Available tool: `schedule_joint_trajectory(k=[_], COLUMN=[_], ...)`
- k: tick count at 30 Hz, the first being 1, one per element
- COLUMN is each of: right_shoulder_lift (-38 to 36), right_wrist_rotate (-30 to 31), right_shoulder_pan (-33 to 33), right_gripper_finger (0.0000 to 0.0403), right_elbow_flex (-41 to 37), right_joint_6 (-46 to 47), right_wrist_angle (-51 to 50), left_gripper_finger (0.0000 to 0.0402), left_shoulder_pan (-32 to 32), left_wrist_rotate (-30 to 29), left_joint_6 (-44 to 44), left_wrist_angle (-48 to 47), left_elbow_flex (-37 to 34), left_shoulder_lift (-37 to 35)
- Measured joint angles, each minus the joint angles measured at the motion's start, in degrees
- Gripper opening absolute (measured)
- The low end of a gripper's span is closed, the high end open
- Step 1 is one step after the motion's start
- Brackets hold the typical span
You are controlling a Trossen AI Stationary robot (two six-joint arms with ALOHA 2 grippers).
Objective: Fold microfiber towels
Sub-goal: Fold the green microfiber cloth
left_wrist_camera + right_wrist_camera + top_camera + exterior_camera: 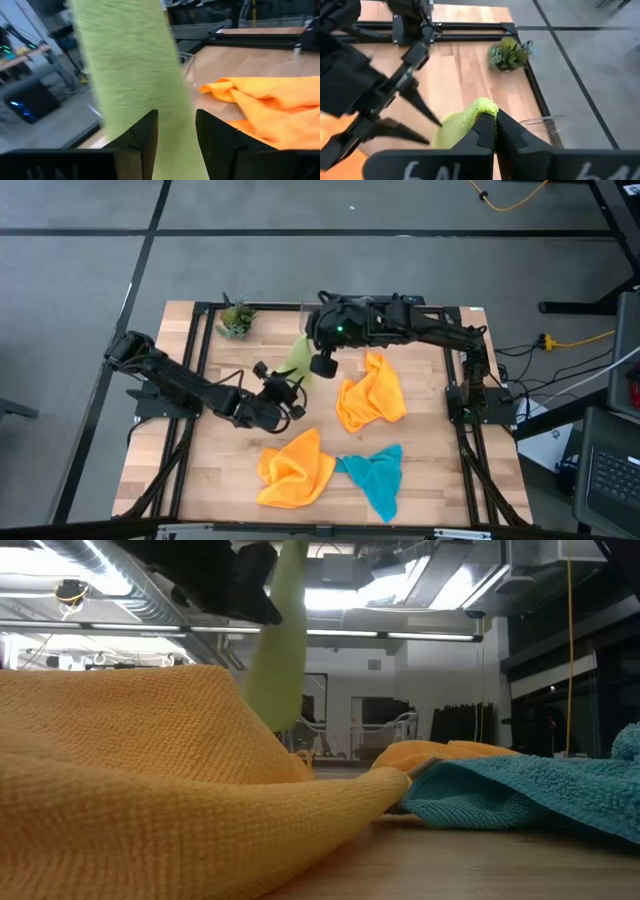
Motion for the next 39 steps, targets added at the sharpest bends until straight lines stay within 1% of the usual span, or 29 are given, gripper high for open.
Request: schedule_joint_trajectory(k=[5,8,10,12,13,15,19,22,24,28,31,34,37,39], right_shoulder_lift=[0.0,0.0,0.0,0.0,0.0,0.0,0.0,0.0,0.0,0.0,0.0,0.0,0.08,0.22], right_wrist_rotate=[-3.18,-3.72,-6.88,-12.09,-14.66,-17.69,-19.89,-18.07,-14.02,-5.9,-1.37,2.94,3.84,3.84], right_shoulder_pan=[1.71,2.59,2.99,3.3,3.5,3.67,3.45,3.56,3.65,3.59,3.56,3.6,3.58,3.58], right_gripper_finger=[0.0003,0.0003,0.0003,0.0003,0.0003,0.0003,0.0003,0.0003,0.0003,0.0003,0.0003,0.0003,0.0003,0.0003], right_elbow_flex=[0.0,0.0,0.0,0.0,0.0,0.0,0.0,0.0,0.0,0.0,0.0,0.02,-0.81,-1.76], right_joint_6=[-0.03,-0.02,-0.47,-1.99,-2.69,-3.14,-3.52,-2.93,-2.71,-1.02,1.06,3.44,4.66,4.49], right_wrist_angle=[-4.29,-6.42,-6.84,-6.35,-5.35,-2.5,3.11,4.82,3.94,1.64,0.05,-2.33,-3.88,-5.05], left_gripper_finger=[0.0126,0.0126,0.0126,0.0126,0.0126,0.0126,0.0126,0.0126,0.0126,0.0126,0.0126,0.0126,0.0126,0.0126], left_shoulder_pan=[0.02,1.09,2.31,3.86,4.86,7.05,10.4,11.09,10.38,7.92,6.52,5.72,5.28,4.76], left_wrist_rotate=[-0.63,1.38,2.65,4.72,6.55,11.76,24.12,29.6,32.03,32.87,33.04,33.4,34.88,34.85], left_joint_6=[-1.56,-1.66,-1.62,-1.57,-1.56,-1.55,-1.5,-1.46,-1.55,-3.93,-8.67,-16.03,-22.54,-25.01], left_wrist_angle=[-1.81,-1.91,-1.96,-1.99,-1.99,-1.91,-1.72,-1.71,-1.97,-4.04,-9.05,-16.22,-22.14,-24.42], left_elbow_flex=[0.0,0.0,0.0,0.0,0.0,0.0,0.0,0.0,0.0,0.0,0.0,0.0,0.0,0.0], left_shoulder_lift=[0.0,-0.02,-0.02,-0.02,-0.02,-0.02,-0.04,-0.04,-0.04,-0.04,-0.07,-0.07,-0.07,-0.07])
